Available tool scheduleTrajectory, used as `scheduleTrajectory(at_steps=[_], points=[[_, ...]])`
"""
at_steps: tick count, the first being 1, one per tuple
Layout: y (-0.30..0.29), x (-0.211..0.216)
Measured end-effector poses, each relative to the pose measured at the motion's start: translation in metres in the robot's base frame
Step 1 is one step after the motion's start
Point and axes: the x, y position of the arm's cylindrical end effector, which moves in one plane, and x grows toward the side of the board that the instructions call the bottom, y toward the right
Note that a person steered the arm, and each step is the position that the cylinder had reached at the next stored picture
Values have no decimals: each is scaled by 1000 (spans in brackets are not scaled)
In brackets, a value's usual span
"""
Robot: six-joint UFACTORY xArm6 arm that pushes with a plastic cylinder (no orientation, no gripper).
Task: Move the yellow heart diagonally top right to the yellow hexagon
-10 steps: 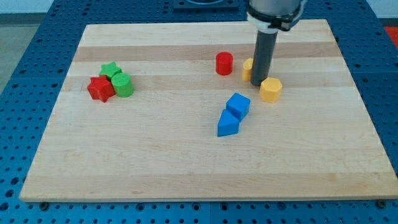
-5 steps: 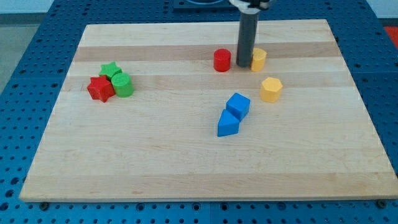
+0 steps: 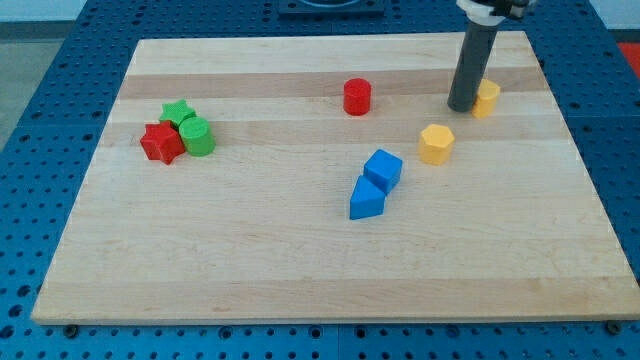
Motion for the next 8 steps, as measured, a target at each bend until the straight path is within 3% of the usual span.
scheduleTrajectory(at_steps=[3, 8], points=[[19, 20], [63, -10]])
